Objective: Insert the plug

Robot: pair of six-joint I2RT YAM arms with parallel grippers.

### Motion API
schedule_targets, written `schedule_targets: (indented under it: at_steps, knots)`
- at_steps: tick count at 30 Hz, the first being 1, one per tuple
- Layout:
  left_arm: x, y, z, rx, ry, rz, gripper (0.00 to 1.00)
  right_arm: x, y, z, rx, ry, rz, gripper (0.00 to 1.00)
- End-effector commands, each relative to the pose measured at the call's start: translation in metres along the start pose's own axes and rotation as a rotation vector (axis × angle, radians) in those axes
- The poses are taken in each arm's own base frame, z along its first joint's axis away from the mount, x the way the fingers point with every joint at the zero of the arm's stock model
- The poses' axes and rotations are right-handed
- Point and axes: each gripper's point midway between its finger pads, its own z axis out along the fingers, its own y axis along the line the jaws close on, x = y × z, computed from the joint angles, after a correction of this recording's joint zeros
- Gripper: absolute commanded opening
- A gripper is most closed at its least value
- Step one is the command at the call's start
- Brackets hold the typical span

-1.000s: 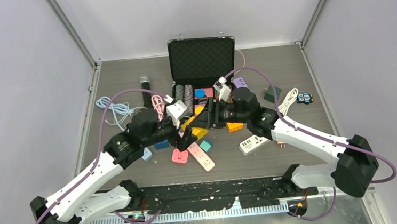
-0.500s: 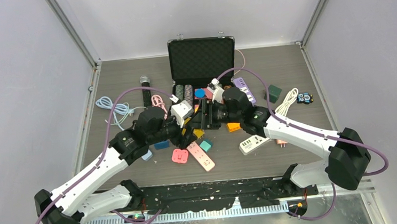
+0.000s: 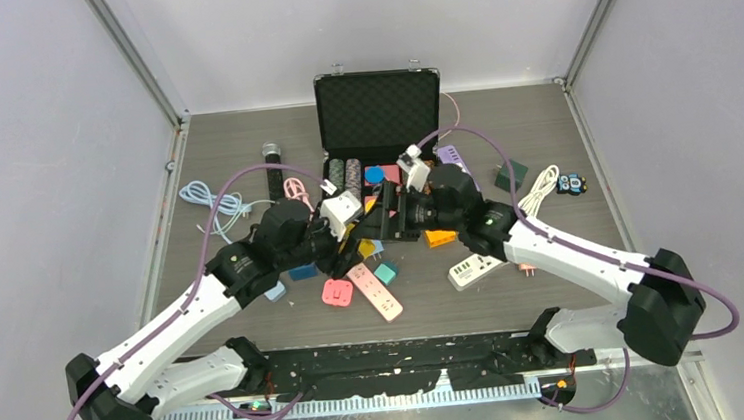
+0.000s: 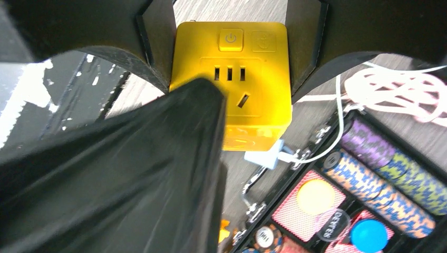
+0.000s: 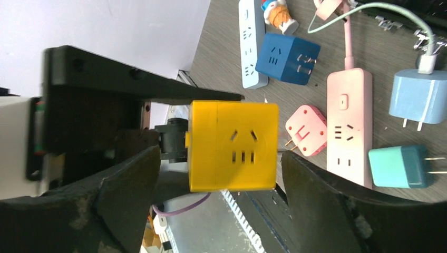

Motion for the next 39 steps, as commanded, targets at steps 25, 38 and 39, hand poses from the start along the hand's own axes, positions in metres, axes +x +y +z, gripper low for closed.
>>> schedule_targets:
  at_steps: [25, 38, 39]
  knots:
    - [0.09, 0.134, -0.072, -0.365, 0.093, 0.111, 0.0, -0.009, -0.039, -0.069, 0.013, -0.19, 0.016, 0.91]
    - [0.129, 0.167, -0.107, -0.335, 0.379, -0.05, 0.0, 0.015, -0.071, -0.055, 0.069, -0.087, 0.072, 0.88]
    - [0.13, 0.167, -0.105, -0.324, 0.379, -0.05, 0.0, 0.017, -0.075, -0.054, 0.08, -0.085, 0.077, 0.88]
